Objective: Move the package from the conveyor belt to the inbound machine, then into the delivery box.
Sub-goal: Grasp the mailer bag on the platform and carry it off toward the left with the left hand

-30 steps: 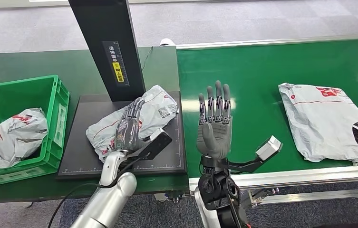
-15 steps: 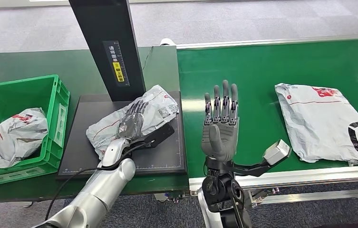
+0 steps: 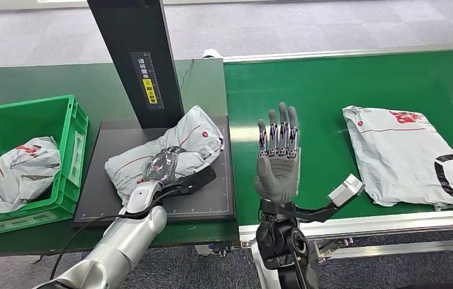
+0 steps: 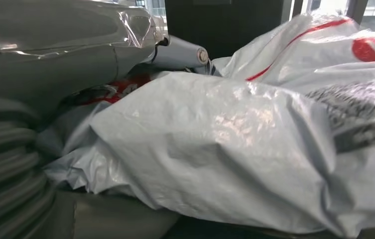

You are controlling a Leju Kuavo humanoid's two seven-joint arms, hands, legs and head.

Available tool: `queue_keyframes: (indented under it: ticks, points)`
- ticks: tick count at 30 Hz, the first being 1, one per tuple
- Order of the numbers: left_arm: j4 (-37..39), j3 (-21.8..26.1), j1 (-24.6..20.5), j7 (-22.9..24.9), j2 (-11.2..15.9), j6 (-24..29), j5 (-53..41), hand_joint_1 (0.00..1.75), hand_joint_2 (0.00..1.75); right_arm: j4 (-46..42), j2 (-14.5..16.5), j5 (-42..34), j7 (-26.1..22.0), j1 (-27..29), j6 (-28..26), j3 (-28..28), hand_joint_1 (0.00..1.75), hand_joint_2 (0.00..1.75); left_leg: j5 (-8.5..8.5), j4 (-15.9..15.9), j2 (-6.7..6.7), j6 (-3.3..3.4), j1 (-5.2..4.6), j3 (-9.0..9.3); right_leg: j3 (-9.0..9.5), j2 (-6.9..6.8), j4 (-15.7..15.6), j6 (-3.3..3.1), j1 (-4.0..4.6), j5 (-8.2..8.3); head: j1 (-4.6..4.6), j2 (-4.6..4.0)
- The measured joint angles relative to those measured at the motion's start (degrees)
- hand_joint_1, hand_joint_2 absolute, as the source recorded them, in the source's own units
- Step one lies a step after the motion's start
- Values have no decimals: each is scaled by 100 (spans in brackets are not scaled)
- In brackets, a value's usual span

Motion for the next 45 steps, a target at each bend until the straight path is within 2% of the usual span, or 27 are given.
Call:
queue_keyframes:
  ticks: [3, 8, 14, 24, 27, 31, 35, 40, 43, 45]
  points:
    - [12, 0, 1, -26, 21, 206, -8, 175, 175, 0, -12, 418, 65, -14, -306, 36, 0, 175, 0, 0, 0, 0, 0, 0, 0, 0, 0, 0, 0, 0, 0, 0]
    - [16, 16, 52, -185, 56, 747, 22, 175, 175, 0, -49, 962, 139, -69, -701, 109, 0, 175, 0, 0, 0, 0, 0, 0, -1, 0, 1, 0, 0, 0, 0, 0]
    - [-99, 159, 227, -684, 68, 1666, 250, 175, 175, 0, -165, 1750, 223, -149, -1281, 164, 0, 175, 0, 0, -1, 0, 0, -2, -2, -1, 0, 0, 0, 0, 0, 1]
    - [-192, 276, 307, -780, 67, 1773, 298, 175, 175, 0, -288, 1853, 236, -193, -1370, 175, 0, 175, 0, 0, -2, 0, -1, -3, -3, -1, 0, 0, 0, 0, -1, 0]
    - [-347, 365, 401, -1214, 60, 2148, 598, 175, 175, 0, -327, 2301, 353, -197, -1678, 186, 0, 175, 0, 0, -1, 0, 0, -3, -4, 0, 0, 0, 0, 0, -2, 1]
    - [-1276, 619, 863, -2187, 38, 2457, 1475, 175, 175, 2, -478, 3147, 655, -137, -2046, 143, 0, 175, -2, 0, 0, 0, -1, -3, -6, 0, 0, 1, 0, -2, 0, 1]
    - [-2898, 704, 1551, -2713, 159, 2436, 2726, 174, 175, 18, -672, 3509, 743, 103, -2071, -79, 0, 175, -5, 0, -1, -1, 0, -9, -8, 0, -1, 3, 0, -5, 0, 1]
    - [-5127, 1012, 2197, -3102, 509, 2523, 3470, 175, 175, -23, -817, 3661, 717, 486, -2061, -456, 0, 175, -8, -1, -1, -3, 1, -12, -12, 0, -1, 2, 1, -9, -1, 0]
    - [-5969, 1311, 2262, -3122, 801, 2475, 3866, 175, 175, -118, -864, 3680, 718, 639, -2027, -628, 0, 175, -7, -2, -1, -4, 1, -10, -10, 0, -1, 1, 3, -10, -1, 0]
    - [-6257, 1502, 2177, -3104, 1029, 2364, 4148, 175, 175, -162, -884, 3680, 719, 702, -1974, -715, 0, 175, -5, -2, -1, -5, 1, -7, -8, -1, 0, 1, 3, -9, -1, 1]
